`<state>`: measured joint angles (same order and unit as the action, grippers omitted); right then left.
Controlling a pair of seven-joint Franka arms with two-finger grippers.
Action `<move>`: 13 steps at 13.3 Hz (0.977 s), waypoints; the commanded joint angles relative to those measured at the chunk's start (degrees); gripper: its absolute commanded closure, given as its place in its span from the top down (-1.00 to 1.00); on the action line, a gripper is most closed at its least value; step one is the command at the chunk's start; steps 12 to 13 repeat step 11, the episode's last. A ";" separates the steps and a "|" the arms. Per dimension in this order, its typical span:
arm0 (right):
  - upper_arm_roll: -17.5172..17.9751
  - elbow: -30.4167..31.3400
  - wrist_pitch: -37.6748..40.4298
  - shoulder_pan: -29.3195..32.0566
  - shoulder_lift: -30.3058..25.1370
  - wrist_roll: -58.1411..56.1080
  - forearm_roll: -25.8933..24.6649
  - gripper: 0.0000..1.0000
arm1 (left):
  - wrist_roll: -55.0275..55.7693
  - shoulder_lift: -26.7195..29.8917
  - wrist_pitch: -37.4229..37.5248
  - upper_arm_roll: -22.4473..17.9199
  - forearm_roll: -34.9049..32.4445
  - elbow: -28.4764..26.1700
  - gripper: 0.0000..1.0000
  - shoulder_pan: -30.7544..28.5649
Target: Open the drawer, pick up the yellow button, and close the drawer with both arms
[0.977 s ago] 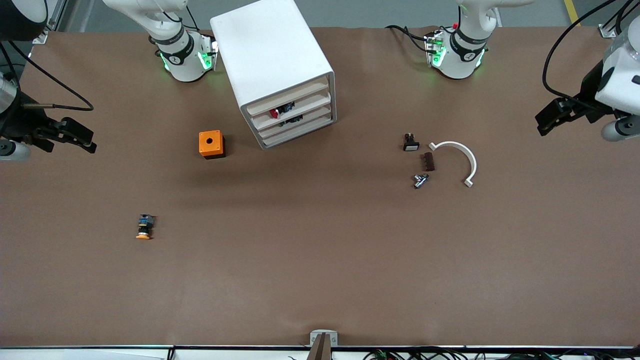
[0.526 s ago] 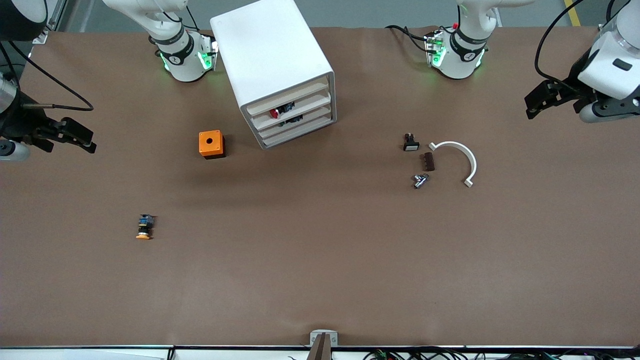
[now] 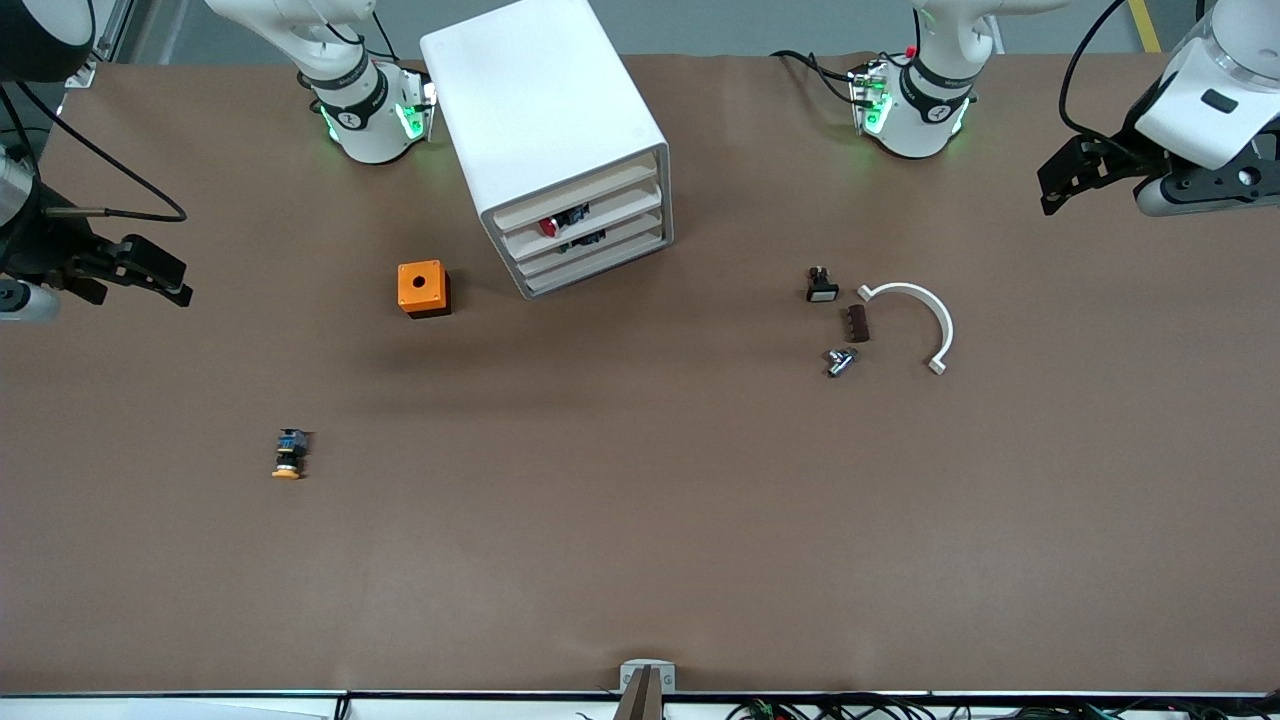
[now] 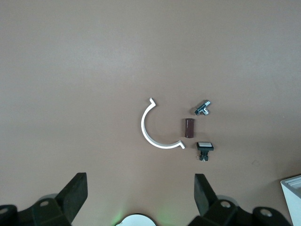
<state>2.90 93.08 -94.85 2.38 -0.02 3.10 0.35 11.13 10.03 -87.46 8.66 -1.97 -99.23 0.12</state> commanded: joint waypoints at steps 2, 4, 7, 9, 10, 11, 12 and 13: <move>-0.17 0.35 0.46 -0.27 -0.78 0.68 -0.35 1.00 | -1.46 -0.36 -0.79 -0.32 1.00 -0.44 0.99 -0.12; -0.17 0.35 0.37 -0.18 -0.78 0.68 -0.44 1.00 | -1.46 -1.67 -0.44 -0.32 1.00 1.48 0.99 -0.03; -0.17 0.35 0.37 -0.27 -0.78 0.68 -0.44 1.00 | -0.93 -3.00 -0.09 -0.32 0.91 3.51 0.99 0.06; -0.26 0.35 0.46 -0.35 -0.78 0.68 -0.44 1.00 | -0.93 -3.00 0.18 -0.32 0.91 3.69 0.99 -0.03; -0.26 0.35 0.46 -0.36 -0.78 0.59 -0.44 1.00 | -0.93 -3.09 0.18 -0.32 0.91 4.04 0.99 -0.12; -0.26 0.35 0.54 -0.36 -0.86 0.59 -0.44 1.00 | -0.93 -3.09 0.27 -0.32 0.83 4.04 0.99 -0.03; -0.26 0.35 0.54 -0.36 -0.86 0.59 -0.44 1.00 | -0.93 -3.09 0.27 -0.32 0.83 4.04 0.99 -0.03; -0.26 0.35 0.54 -0.36 -0.86 0.59 -0.44 1.00 | -0.93 -3.09 0.27 -0.32 0.83 4.04 0.99 -0.03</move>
